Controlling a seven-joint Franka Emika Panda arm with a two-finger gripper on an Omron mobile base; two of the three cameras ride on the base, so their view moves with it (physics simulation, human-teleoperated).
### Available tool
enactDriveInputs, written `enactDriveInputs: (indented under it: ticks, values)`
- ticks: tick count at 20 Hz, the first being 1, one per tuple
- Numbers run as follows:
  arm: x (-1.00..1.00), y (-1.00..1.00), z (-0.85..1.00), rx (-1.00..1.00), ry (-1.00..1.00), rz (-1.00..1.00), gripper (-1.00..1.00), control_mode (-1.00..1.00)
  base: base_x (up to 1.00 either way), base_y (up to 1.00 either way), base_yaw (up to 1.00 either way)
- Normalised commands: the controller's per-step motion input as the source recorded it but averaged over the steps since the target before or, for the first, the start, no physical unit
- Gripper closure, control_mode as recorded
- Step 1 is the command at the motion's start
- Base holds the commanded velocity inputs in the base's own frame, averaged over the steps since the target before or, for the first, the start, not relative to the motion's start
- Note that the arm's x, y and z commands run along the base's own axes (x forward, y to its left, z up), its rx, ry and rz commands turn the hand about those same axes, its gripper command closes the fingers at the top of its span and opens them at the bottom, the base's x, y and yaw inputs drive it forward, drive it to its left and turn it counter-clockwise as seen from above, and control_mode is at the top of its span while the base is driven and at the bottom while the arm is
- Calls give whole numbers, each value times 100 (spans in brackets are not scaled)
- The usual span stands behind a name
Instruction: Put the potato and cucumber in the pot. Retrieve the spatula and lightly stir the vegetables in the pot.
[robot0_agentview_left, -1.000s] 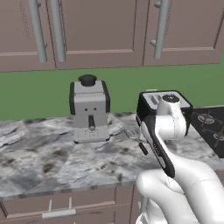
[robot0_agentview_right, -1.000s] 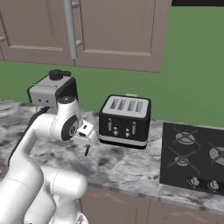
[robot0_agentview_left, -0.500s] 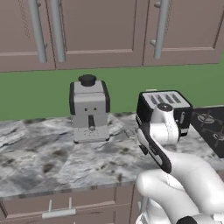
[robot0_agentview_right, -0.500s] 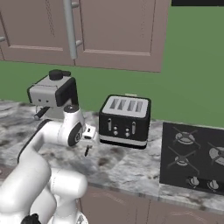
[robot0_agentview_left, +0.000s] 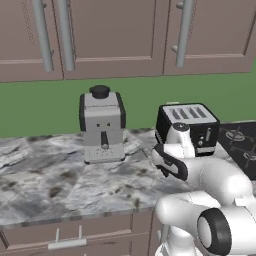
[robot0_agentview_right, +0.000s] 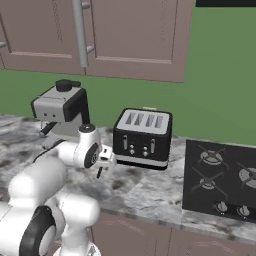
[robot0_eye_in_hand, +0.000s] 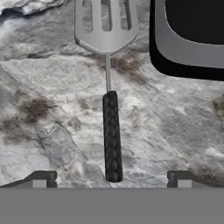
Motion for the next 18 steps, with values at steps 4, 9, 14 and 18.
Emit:
enactDriveInputs:
  ticks: [4, 9, 14, 18]
  values:
    - [22, 0, -35, 0, 13, 0, -100, -100, 0, 0, 0]
    - [6, 0, -33, 0, 8, 0, -100, -100, 0, 0, 0]
    - [5, 0, -25, 0, 1, 0, -100, -100, 0, 0, 0]
    - [-3, 0, -23, 0, 0, 0, -100, -100, 0, 0, 0]
